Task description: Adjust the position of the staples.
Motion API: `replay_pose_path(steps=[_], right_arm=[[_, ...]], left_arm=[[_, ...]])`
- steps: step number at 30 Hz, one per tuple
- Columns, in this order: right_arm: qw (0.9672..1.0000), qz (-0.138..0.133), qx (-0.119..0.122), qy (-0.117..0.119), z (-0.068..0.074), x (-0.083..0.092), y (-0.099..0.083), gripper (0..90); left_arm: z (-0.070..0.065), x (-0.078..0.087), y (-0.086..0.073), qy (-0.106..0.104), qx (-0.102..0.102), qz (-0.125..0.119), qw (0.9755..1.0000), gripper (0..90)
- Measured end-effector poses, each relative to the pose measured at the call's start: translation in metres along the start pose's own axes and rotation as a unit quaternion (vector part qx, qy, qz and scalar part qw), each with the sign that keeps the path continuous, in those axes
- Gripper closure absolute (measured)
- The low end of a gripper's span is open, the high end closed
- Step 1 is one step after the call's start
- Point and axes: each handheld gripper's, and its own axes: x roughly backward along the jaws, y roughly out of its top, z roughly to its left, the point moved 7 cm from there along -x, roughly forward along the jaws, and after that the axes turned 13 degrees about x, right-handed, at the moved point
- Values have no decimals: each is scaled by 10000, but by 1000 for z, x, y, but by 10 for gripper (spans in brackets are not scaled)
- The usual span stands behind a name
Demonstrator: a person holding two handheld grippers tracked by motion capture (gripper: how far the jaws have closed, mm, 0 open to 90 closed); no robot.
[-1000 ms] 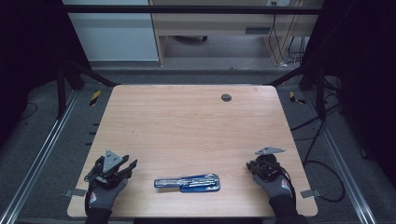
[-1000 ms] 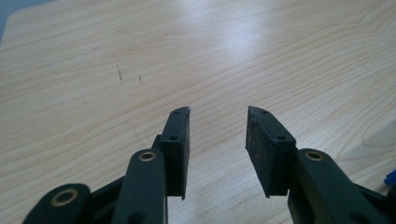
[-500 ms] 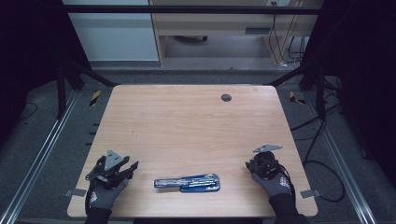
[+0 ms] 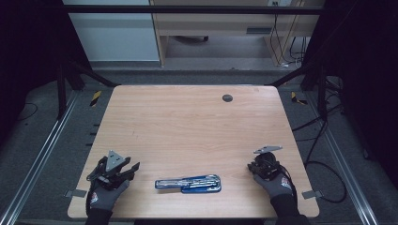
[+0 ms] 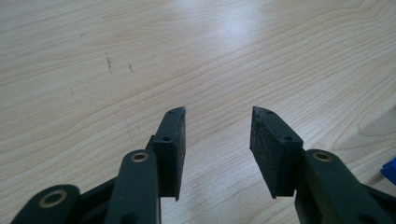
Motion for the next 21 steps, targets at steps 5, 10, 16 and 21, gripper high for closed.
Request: replay_pose_path(steps=[5,10,16,21], right_arm=[[9999,-73,78,-13,-1,2,1,785],[9995,-244,134,140,3,9,5,785],[9981,-421,335,297,11,17,13,786],[9950,-645,618,448,19,24,19,786]], left_arm=[[0,0,0,-4,-13,2,10000,561],[-1,0,0,-15,-20,6,10000,561],[-1,0,0,-23,-21,17,10000,561],[-1,0,0,-27,-29,18,10000,561]])
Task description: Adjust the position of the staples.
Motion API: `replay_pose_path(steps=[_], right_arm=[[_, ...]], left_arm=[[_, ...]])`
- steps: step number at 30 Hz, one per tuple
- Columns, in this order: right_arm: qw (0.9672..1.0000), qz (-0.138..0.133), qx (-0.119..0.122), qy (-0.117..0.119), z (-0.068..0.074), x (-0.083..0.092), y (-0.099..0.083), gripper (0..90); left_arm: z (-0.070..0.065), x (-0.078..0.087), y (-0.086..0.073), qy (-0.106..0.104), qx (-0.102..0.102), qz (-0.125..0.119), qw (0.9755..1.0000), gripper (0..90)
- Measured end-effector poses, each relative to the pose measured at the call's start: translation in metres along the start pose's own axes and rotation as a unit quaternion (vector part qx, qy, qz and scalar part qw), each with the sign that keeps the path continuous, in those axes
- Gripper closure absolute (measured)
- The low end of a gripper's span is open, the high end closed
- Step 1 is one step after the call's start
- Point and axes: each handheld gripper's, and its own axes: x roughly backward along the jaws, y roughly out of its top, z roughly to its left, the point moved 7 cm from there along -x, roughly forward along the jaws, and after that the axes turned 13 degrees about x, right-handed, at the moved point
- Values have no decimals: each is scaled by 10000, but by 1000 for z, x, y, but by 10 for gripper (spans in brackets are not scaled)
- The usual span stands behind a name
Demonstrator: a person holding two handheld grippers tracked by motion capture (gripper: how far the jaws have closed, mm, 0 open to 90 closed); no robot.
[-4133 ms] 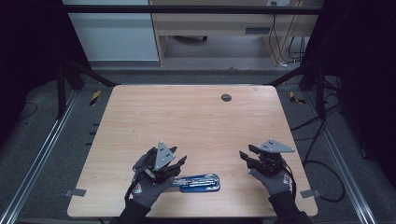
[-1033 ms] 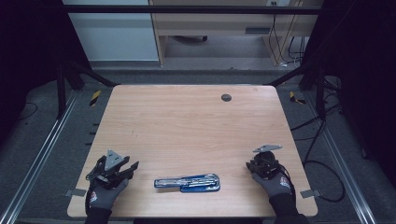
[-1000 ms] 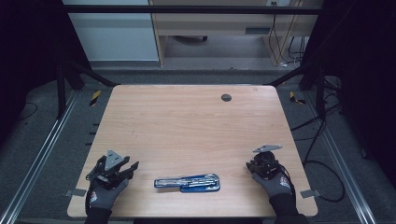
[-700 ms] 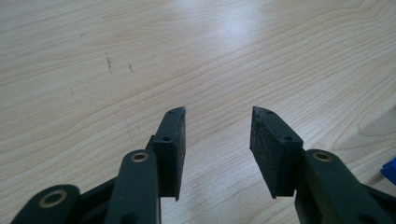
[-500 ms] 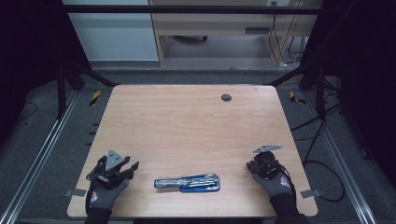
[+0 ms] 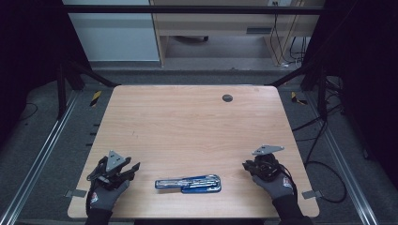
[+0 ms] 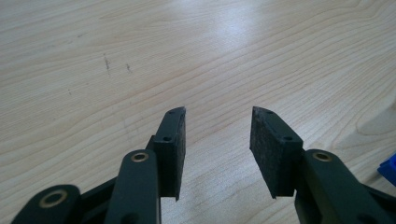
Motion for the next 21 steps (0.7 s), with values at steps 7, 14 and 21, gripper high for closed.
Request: replay_pose_path(steps=[7,14,21], right_arm=[[9985,-341,301,308,10,8,13,787],[9940,-526,693,656,21,12,24,787],[9885,-621,981,964,30,13,39,787]], left_arm=[[0,0,0,-10,-17,11,10000,561],[-1,-1,0,-36,-25,25,10000,561],[-2,-2,-1,-50,-67,56,9999,561]])
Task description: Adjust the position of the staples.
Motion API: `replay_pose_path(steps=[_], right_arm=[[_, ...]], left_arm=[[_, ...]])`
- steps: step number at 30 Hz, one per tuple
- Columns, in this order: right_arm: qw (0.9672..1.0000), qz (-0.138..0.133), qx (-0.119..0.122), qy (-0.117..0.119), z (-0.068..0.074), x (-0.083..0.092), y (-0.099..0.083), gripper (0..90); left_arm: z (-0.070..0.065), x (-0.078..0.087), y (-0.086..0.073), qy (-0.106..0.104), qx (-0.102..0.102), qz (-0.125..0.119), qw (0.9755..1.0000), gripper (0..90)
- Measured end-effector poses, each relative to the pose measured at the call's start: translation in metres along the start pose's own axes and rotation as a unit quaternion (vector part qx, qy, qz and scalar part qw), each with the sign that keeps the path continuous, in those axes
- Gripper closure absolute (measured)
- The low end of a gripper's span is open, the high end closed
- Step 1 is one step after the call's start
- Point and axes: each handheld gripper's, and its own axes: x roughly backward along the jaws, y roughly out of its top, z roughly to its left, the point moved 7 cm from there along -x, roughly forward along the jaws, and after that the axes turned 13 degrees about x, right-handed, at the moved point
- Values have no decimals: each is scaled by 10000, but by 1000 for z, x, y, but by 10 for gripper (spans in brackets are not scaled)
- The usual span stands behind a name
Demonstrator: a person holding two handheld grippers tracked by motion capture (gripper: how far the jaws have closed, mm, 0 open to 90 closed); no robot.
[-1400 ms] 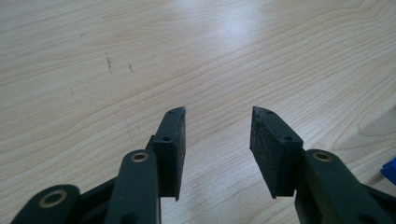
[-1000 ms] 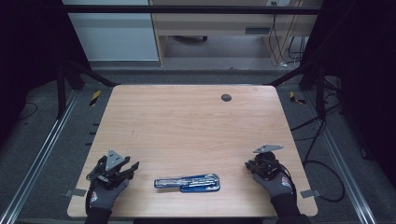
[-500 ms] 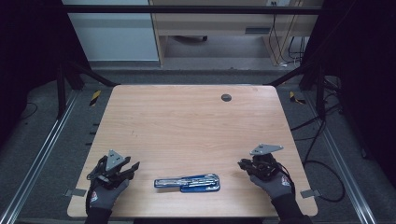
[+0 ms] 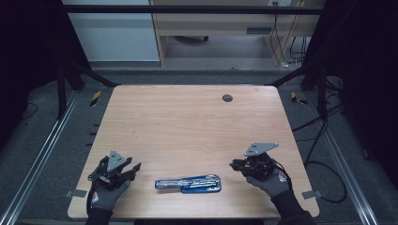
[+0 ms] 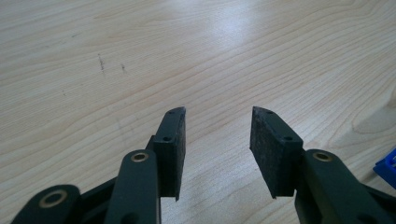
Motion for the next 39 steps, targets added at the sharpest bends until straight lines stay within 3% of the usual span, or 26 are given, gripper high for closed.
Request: replay_pose_path(steps=[6,17,39], right_arm=[[9991,-62,293,310,7,-3,16,787],[9951,-74,611,773,19,-16,32,788],[9851,116,1076,1339,33,-36,38,788]], left_arm=[[0,0,0,-10,-8,0,10000,561],[-2,-1,0,-20,-19,3,10000,560],[-3,-2,-1,-44,-60,43,10000,561]])
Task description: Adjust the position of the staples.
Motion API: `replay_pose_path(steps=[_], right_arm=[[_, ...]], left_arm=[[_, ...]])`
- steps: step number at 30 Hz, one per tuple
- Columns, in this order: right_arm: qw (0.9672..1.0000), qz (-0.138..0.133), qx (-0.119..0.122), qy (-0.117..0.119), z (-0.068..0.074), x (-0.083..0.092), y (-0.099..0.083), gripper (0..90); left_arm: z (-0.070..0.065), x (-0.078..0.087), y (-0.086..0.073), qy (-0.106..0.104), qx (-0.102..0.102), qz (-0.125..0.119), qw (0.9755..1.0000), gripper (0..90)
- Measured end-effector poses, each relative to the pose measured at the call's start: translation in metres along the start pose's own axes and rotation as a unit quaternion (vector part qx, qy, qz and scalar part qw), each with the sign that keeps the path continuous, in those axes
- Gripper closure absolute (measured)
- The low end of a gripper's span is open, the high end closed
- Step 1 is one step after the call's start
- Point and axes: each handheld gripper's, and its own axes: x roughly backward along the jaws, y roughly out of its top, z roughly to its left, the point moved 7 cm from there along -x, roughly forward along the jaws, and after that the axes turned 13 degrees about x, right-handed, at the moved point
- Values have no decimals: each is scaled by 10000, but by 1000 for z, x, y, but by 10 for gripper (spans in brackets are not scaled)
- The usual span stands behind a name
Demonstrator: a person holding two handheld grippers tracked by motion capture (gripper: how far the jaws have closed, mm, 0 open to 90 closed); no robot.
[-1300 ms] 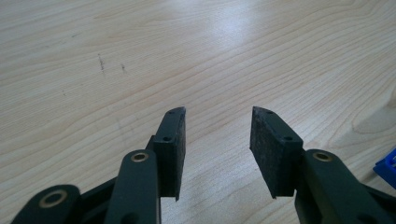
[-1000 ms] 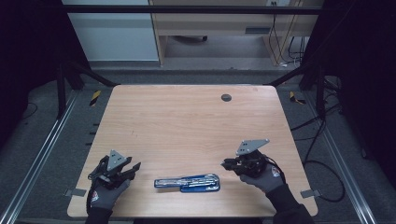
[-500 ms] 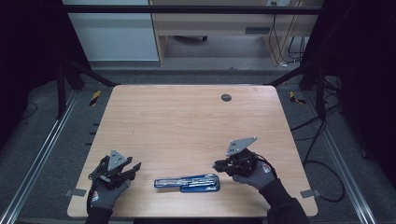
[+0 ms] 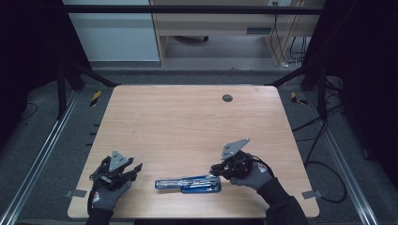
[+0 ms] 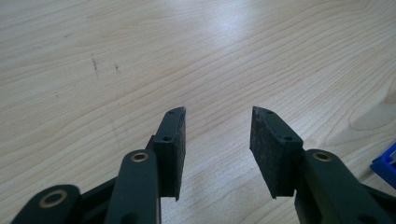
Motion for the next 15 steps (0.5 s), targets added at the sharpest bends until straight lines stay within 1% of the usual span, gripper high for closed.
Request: replay_pose_path(steps=[6,11,15], right_arm=[[9997,120,150,119,-2,-1,2,788],[9994,161,181,240,-3,-4,-2,788],[9992,118,230,293,-5,-5,-3,788]], left_arm=[[0,0,0,-1,6,0,10000,561],[0,-1,0,-4,-4,12,10000,560],[0,-1,0,0,0,5,10000,561]])
